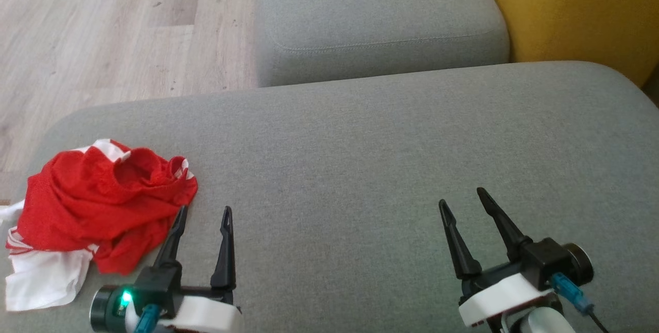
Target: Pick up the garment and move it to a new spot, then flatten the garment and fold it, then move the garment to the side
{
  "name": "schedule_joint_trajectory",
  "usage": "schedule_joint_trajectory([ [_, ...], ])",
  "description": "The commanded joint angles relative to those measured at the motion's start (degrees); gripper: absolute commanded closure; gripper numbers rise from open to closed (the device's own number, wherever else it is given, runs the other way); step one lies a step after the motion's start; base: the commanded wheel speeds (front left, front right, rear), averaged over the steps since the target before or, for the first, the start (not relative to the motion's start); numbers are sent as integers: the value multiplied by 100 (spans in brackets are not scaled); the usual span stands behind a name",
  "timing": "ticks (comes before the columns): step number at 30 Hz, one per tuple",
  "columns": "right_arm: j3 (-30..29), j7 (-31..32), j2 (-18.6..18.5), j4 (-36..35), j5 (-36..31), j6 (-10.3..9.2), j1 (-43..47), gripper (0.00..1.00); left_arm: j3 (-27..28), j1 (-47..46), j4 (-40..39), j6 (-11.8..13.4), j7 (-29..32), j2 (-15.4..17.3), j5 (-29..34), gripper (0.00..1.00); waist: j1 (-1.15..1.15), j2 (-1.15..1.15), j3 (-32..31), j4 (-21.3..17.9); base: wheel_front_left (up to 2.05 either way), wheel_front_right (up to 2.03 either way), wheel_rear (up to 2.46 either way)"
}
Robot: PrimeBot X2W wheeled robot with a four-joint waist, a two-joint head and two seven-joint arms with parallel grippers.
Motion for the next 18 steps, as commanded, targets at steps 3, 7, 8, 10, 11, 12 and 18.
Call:
schedule_joint_trajectory([
  [3,141,-78,-24,-195,-40,44,-184,0,202,-214,-195,4,-70,5,39,0,0,0,16,33,0,0,0],
  [7,146,-78,-29,-195,-36,44,-197,0,223,-220,-181,11,-70,1,48,0,0,0,39,43,0,0,0],
  [8,144,-78,-31,-193,-36,44,-199,0,221,-215,-184,16,-70,0,53,0,0,0,40,45,0,0,0],
  [10,137,-78,-31,-183,-35,44,-195,0,216,-201,-182,29,-70,-2,61,0,0,0,33,46,0,0,0],
  [11,135,-78,-31,-176,-37,44,-192,0,216,-195,-179,36,-70,-3,63,0,0,0,29,46,0,0,0],
  [12,134,-78,-30,-169,-39,44,-190,0,217,-189,-176,42,-70,-3,64,0,0,0,26,45,0,0,0],
  [18,125,-78,-45,-178,-41,44,-149,0,211,-182,-121,105,-70,-6,125,0,0,0,1,139,0,0,0],
])
